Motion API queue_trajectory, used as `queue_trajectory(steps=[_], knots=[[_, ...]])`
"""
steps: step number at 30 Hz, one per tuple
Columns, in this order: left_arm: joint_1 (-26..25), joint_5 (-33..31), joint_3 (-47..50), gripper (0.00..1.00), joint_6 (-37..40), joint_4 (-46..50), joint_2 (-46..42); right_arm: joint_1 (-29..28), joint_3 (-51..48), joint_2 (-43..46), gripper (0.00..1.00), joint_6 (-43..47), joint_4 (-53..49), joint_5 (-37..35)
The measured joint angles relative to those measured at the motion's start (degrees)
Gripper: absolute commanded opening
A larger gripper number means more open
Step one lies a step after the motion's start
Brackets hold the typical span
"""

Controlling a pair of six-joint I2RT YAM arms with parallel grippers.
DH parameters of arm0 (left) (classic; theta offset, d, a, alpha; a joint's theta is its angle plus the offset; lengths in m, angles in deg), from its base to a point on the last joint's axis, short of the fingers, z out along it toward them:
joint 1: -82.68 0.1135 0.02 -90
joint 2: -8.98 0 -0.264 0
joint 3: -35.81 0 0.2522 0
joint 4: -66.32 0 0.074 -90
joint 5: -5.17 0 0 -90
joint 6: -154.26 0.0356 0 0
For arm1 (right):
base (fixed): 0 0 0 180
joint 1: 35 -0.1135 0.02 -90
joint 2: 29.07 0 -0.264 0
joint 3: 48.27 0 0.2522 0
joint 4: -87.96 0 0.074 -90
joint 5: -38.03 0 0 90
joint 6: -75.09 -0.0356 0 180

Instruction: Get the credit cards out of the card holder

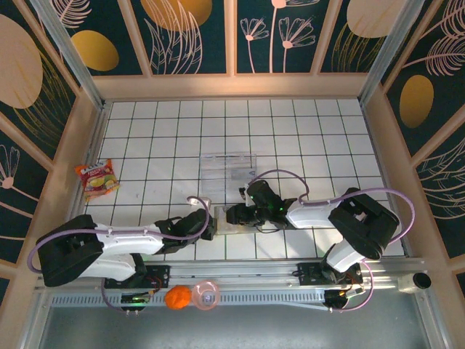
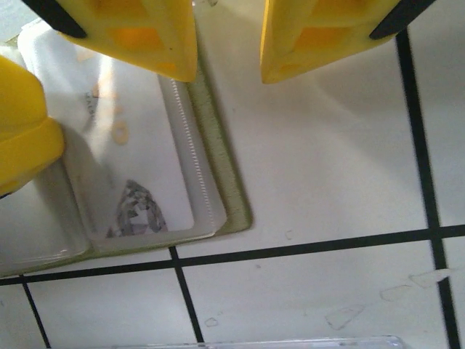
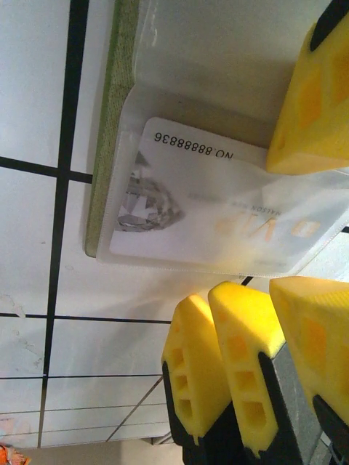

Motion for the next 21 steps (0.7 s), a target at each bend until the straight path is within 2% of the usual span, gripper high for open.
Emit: queue_trajectory(steps=[21], knots=[[0.0, 2.95, 0.0, 0.25, 0.02, -2.03, 1.27, -1.25, 0.0, 1.2, 0.42, 1.07, -1.51, 0.44]])
